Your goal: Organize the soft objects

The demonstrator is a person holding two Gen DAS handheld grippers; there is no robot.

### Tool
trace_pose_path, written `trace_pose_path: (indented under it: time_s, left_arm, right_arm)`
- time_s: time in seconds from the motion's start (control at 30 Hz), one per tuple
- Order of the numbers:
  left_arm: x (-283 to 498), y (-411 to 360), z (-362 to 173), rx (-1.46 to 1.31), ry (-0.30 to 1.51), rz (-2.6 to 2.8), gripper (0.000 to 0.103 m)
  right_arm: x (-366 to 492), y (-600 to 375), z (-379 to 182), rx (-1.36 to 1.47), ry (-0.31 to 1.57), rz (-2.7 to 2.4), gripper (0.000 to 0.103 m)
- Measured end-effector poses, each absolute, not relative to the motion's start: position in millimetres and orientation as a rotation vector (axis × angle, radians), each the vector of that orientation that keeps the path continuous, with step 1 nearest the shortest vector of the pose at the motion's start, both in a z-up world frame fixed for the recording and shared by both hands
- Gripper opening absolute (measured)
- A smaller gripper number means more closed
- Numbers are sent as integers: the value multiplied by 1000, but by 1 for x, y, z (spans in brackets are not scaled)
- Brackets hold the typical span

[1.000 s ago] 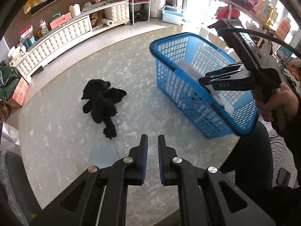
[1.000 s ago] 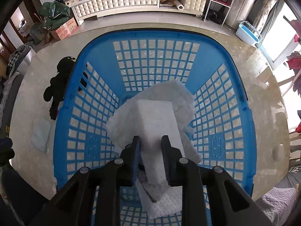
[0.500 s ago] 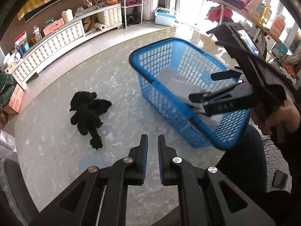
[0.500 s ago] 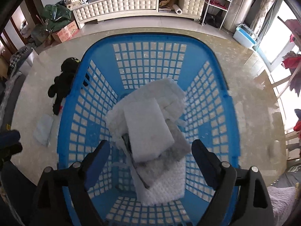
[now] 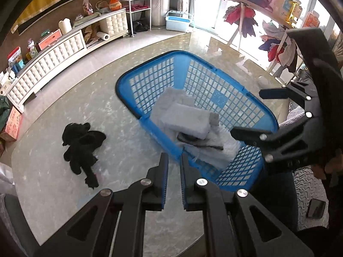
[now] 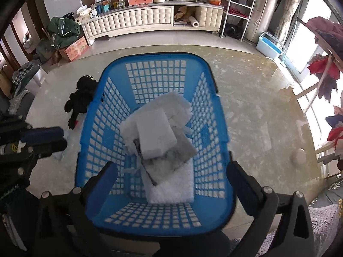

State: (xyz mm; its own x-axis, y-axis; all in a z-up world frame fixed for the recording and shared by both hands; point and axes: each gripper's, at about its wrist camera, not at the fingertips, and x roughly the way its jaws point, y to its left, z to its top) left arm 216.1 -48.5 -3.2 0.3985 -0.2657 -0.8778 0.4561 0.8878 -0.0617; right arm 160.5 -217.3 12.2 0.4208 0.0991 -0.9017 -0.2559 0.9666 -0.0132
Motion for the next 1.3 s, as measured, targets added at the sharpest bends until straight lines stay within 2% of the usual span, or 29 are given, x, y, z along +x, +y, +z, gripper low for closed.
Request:
trace_pose_path:
  time_s: [0.23,0.3,0.37,0.43,0.53,0.6,0.7,0.97,1.13,1.17,1.3]
  left_arm:
    - [226,-72,-6,222,1063,-484,13]
    - [229,-79,-7,223,1062,-492,22]
    - [232,-86,-10,221,1065,-503,25]
    - [235,-94,-13,226,1068,-508,32]
    - [237,-101,-17,219,1076,-522,47]
    - [236,-105,-18,223,1077,-526,67]
    - [236,-109,-19,257,1072,-500,79]
    - [235,-107,-14,270,1065,-461,92]
    - [230,-97,-4,251,1056,-452,95]
    - [229,-94,-2,252,1050,-444,103]
    - [221,-82,11,251,1021,-427,103]
  right_arm:
    - [159,-238,8,-81,1118,211,102]
    - [158,-245,7,-67,1121,207,102]
    - [156,-251,7,-58,1120,204,102]
    - [156,-254,6,-47,1121,202,102]
    - [154,-259,4,-28,1122,204,102]
    - [153,-262,3,-20,1124,201,102]
    - [152,-265,1,-7,1125,198,102]
    - [150,-266,2,11,1125,204,102]
    - [147,-261,8,8,1111,214,102]
    - [146,-260,10,7,1108,219,102]
    - [143,-251,15,3,1098,239,102]
